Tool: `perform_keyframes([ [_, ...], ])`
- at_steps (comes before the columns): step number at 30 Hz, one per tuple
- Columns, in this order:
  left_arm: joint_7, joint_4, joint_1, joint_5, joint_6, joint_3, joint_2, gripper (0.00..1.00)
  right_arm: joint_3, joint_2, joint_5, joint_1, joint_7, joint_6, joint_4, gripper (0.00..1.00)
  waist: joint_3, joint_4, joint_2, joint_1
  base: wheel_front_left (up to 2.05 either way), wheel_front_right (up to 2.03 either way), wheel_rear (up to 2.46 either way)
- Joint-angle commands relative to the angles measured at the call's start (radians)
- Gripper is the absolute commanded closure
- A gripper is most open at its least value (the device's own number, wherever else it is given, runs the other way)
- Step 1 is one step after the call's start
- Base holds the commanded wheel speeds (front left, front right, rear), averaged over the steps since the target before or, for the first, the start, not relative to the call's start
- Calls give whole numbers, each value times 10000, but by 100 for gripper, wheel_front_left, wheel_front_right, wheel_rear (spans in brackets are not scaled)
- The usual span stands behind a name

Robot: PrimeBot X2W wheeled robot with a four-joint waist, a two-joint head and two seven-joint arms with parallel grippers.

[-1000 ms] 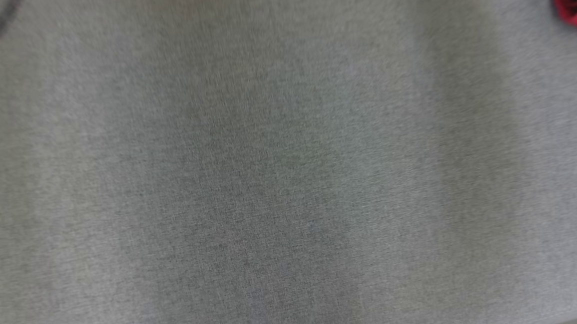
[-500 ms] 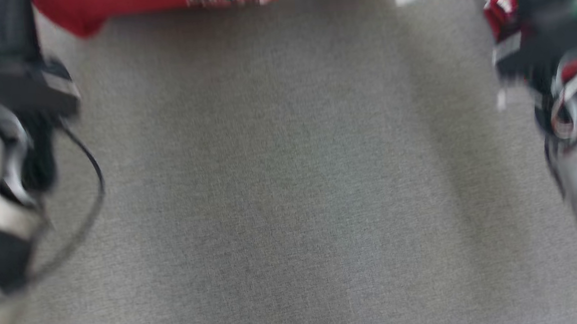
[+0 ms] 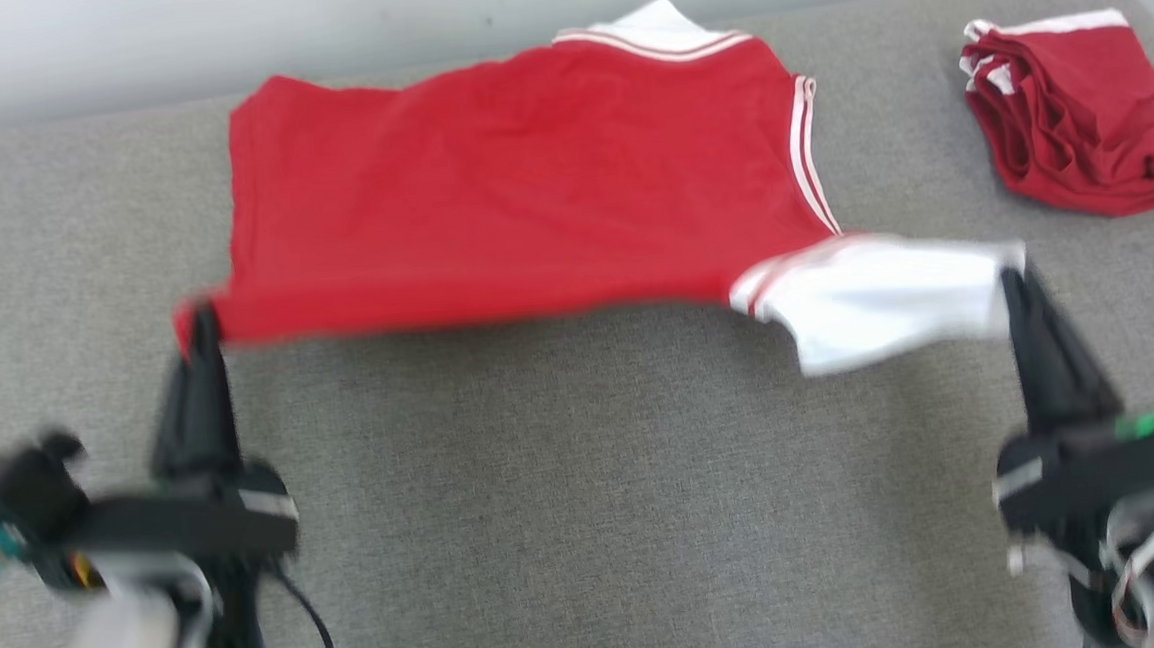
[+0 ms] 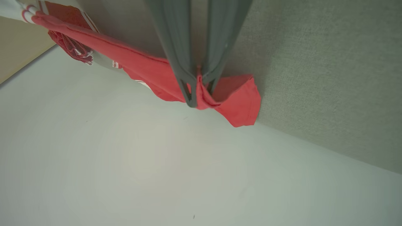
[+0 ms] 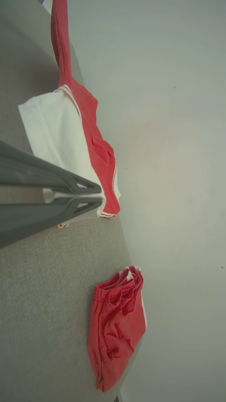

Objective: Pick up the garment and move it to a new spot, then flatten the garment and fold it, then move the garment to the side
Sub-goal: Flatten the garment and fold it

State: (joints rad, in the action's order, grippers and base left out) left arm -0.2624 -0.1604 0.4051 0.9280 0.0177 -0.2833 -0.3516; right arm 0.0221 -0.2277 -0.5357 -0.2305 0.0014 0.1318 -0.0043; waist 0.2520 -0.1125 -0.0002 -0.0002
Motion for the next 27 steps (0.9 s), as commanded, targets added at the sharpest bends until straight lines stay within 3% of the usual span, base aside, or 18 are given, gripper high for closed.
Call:
perform_keyframes([
  [1,-30,74,-667,-157,-44,156,207,100,-199,214,125,648,122,-28,-285,100,-170,28,2,2,0,0,0],
  [10,-31,-215,-2896,-662,-271,974,1130,100,-534,935,370,2973,375,-28,-637,100,-596,-36,2,2,0,0,0],
  [20,-29,-565,-4562,-1137,-472,1228,1995,100,-601,1028,505,4277,487,-28,-160,100,-1100,12,2,2,0,0,0],
  [27,-31,-796,-5122,-1503,-604,1491,2244,100,-751,1099,451,4943,693,-28,-60,100,-1240,66,2,2,0,0,0],
])
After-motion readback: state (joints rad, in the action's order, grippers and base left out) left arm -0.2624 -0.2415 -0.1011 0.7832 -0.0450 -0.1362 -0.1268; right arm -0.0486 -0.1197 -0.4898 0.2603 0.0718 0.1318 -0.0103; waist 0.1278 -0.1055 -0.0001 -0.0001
